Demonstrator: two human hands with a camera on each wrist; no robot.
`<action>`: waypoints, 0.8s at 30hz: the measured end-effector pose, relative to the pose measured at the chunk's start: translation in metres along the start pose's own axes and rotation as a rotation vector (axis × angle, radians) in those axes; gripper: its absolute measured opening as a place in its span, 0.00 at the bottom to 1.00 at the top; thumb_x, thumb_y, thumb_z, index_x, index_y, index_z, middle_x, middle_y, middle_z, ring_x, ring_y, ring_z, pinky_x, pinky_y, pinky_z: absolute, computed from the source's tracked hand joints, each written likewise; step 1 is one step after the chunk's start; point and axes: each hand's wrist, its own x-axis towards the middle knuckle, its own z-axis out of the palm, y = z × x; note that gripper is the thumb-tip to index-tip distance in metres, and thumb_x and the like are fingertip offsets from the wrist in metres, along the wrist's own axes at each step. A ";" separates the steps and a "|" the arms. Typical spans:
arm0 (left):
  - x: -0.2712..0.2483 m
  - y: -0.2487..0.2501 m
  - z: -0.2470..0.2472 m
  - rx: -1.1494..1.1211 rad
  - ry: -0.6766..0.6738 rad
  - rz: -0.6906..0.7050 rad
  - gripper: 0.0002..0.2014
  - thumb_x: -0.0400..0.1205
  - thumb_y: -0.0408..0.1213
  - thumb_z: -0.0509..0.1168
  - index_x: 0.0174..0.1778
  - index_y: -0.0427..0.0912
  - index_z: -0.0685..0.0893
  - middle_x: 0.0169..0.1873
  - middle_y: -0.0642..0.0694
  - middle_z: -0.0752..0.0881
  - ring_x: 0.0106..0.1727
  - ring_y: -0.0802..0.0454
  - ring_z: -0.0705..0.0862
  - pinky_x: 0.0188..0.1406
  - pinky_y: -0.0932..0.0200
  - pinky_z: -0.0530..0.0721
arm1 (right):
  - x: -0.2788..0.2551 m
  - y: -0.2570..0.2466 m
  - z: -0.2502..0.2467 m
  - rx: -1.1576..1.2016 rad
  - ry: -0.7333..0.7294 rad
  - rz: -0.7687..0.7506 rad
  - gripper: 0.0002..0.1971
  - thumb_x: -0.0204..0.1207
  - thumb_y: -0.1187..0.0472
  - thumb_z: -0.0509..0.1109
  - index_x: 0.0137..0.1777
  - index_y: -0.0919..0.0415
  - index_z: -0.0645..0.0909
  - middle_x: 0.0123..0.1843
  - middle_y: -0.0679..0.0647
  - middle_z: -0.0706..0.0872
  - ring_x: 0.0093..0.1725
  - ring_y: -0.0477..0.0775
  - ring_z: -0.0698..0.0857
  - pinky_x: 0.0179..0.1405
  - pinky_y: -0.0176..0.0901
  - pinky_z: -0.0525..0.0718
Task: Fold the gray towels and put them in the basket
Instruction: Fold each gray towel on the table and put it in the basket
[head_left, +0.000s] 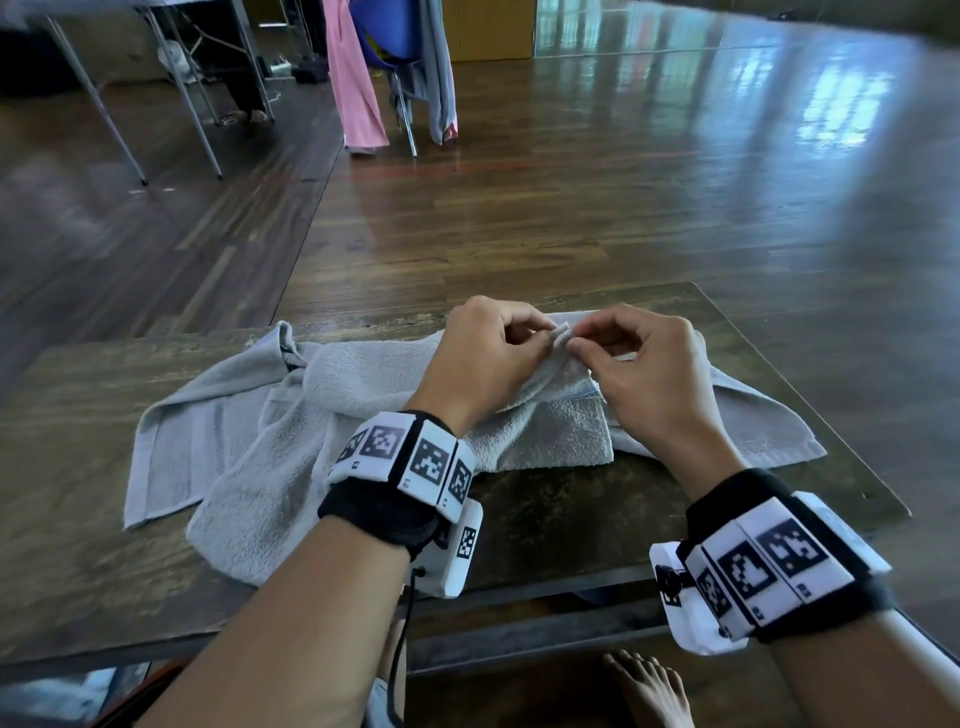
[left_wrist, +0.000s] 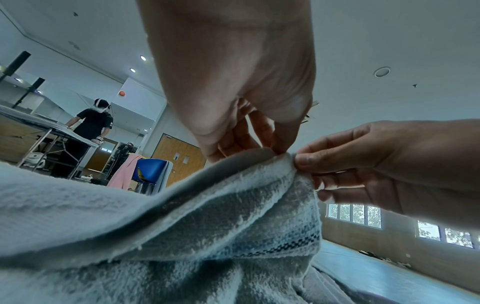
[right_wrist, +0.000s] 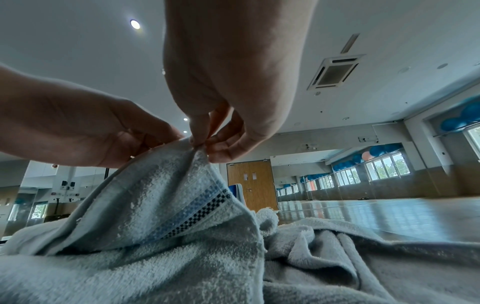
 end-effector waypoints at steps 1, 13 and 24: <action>0.000 0.000 0.000 -0.006 -0.009 -0.003 0.06 0.81 0.41 0.73 0.43 0.44 0.95 0.28 0.53 0.90 0.29 0.62 0.83 0.30 0.70 0.75 | 0.000 0.000 0.000 0.002 0.006 0.000 0.03 0.73 0.63 0.80 0.44 0.54 0.92 0.37 0.43 0.92 0.39 0.42 0.90 0.46 0.44 0.90; -0.002 0.004 -0.006 -0.070 -0.112 -0.024 0.08 0.84 0.38 0.70 0.50 0.41 0.94 0.40 0.50 0.93 0.42 0.58 0.91 0.46 0.58 0.89 | -0.003 -0.001 0.004 -0.026 0.018 -0.018 0.08 0.77 0.59 0.79 0.53 0.48 0.91 0.44 0.37 0.91 0.43 0.39 0.87 0.40 0.21 0.79; -0.003 -0.002 -0.009 -0.028 -0.095 -0.037 0.10 0.78 0.51 0.74 0.42 0.50 0.85 0.35 0.52 0.88 0.32 0.55 0.85 0.32 0.57 0.86 | 0.000 0.002 0.013 -0.017 0.024 -0.011 0.02 0.80 0.59 0.74 0.51 0.53 0.86 0.42 0.38 0.88 0.47 0.38 0.87 0.44 0.41 0.89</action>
